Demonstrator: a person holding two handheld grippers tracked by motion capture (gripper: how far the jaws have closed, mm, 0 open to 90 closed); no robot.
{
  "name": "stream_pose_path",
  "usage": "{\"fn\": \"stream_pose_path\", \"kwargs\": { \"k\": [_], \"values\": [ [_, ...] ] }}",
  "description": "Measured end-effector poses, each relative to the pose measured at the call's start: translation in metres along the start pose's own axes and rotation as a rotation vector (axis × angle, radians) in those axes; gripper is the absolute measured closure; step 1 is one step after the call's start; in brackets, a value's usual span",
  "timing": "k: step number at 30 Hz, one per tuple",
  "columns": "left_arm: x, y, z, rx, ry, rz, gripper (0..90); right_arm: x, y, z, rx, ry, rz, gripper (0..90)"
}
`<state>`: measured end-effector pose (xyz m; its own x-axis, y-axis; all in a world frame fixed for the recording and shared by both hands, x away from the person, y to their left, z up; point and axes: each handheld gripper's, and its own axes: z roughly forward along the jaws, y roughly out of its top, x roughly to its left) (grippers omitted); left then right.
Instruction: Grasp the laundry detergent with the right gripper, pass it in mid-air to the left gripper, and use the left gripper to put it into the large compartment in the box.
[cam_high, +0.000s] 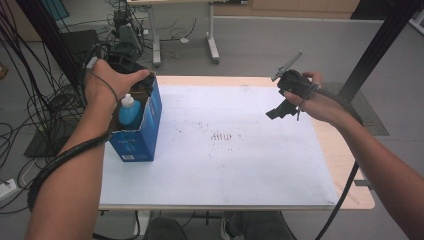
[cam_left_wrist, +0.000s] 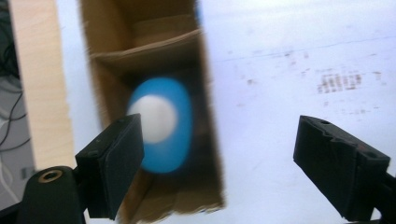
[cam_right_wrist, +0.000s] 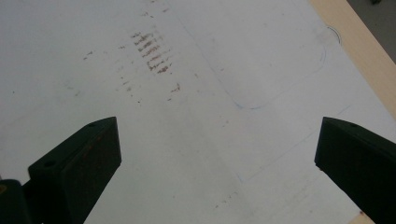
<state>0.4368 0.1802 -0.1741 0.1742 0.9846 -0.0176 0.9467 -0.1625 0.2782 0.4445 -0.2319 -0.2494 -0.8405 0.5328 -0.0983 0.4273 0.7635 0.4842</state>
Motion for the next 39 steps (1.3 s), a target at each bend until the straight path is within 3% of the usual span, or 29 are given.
{"fn": "stream_pose_path", "kwargs": {
  "k": [5, 20, 30, 39],
  "values": [
    [-0.029, 0.007, 0.007, 0.007, -0.031, 0.085, 14.4, -0.009, 0.0, 0.003, 0.014, -0.003, 0.012, 0.3],
    [-0.086, 0.011, 0.015, 0.002, -0.106, 0.237, 11.7, -0.045, 0.014, 0.01, 0.08, -0.031, 0.063, 0.3],
    [-0.105, 0.011, 0.026, 0.025, -0.113, 0.273, 11.8, -0.065, 0.017, 0.013, 0.11, -0.034, 0.096, 0.3],
    [-0.113, 0.012, 0.032, 0.038, -0.116, 0.29, 11.8, -0.066, 0.02, 0.01, 0.104, -0.034, 0.083, 0.4]
  ]
}}
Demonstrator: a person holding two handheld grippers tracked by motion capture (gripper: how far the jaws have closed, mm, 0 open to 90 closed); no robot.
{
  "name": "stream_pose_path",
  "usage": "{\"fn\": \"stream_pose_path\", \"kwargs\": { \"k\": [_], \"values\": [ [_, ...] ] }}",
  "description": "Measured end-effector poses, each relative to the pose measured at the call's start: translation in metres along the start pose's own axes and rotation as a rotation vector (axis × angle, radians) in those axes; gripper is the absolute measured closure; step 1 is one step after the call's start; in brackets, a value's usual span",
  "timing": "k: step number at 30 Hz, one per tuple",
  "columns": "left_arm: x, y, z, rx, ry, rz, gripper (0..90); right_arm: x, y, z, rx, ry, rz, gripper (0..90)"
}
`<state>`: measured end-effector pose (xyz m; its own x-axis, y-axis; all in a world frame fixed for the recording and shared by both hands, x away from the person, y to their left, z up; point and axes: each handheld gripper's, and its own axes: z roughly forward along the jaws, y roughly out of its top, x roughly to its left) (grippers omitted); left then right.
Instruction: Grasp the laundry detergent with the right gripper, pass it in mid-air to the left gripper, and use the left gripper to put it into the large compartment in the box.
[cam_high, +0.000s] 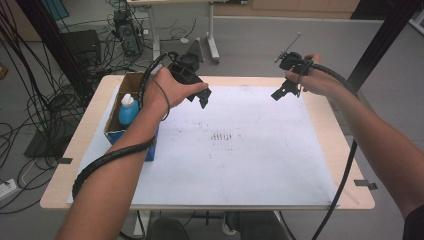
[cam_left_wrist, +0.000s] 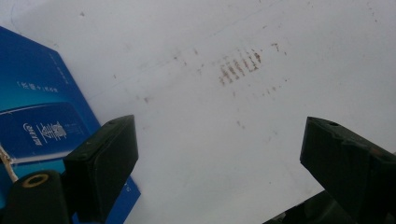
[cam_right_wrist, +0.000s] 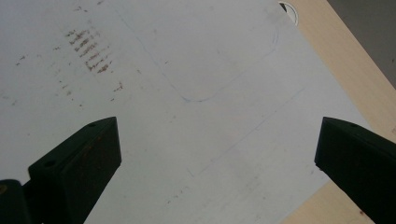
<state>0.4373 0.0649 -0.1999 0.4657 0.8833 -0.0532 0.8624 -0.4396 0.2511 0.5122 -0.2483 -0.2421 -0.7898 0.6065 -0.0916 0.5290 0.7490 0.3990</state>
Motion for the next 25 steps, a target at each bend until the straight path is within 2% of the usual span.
{"fn": "stream_pose_path", "kwargs": {
  "k": [15, 25],
  "values": [
    [0.0032, -0.0062, 0.0076, 0.016, -0.003, 0.0, 11.8, 0.0035, -0.0003, 0.0007, 0.009, -0.002, -0.01, 0.4],
    [0.0054, -0.0091, 0.0084, 0.008, -0.005, 0.001, 11.7, 0.0057, -0.002, 0.0017, 0.009, 0.0, -0.008, 0.4]
  ]
}}
